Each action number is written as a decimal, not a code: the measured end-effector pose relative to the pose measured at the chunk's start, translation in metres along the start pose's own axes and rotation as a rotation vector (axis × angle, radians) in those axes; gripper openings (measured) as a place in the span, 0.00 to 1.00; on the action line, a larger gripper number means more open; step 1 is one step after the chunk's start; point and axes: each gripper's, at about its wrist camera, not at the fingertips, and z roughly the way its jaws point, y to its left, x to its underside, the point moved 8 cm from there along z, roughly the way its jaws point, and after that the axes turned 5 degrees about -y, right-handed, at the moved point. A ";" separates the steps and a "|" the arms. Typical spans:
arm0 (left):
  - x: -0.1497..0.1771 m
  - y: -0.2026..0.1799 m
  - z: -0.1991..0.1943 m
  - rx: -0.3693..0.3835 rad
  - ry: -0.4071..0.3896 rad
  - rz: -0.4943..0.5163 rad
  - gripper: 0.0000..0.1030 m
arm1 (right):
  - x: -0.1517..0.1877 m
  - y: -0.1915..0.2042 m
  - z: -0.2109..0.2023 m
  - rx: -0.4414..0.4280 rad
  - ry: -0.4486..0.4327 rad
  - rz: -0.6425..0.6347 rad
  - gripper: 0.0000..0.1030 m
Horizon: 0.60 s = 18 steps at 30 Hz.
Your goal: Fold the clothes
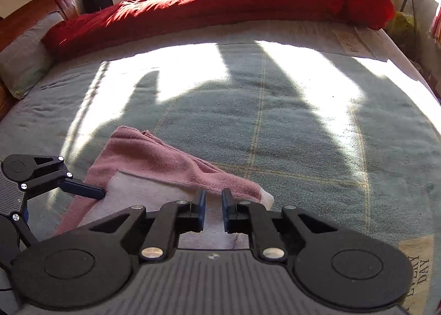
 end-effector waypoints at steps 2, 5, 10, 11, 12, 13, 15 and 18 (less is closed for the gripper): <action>0.001 0.001 -0.002 0.003 -0.007 -0.010 0.86 | 0.000 0.010 0.022 -0.002 0.054 -0.052 0.15; 0.002 0.004 -0.002 0.005 -0.010 -0.027 0.86 | 0.005 0.000 0.058 0.053 0.091 -0.063 0.13; 0.002 0.007 -0.007 0.005 -0.007 -0.035 0.86 | -0.006 -0.022 0.063 0.047 0.067 0.085 0.05; 0.001 0.006 -0.010 0.003 -0.006 -0.037 0.86 | -0.007 -0.022 0.057 0.055 0.059 0.097 0.06; 0.002 0.004 -0.015 0.003 -0.006 -0.033 0.86 | -0.008 -0.023 0.048 0.049 0.049 0.114 0.10; 0.002 0.002 -0.020 0.003 -0.006 -0.028 0.86 | -0.009 -0.023 0.037 0.036 0.038 0.132 0.12; 0.004 -0.004 -0.030 0.005 -0.006 -0.011 0.86 | -0.006 -0.022 0.015 0.010 0.031 0.153 0.15; 0.008 -0.016 -0.044 0.013 -0.007 0.032 0.86 | 0.008 -0.016 -0.013 -0.065 0.039 0.201 0.18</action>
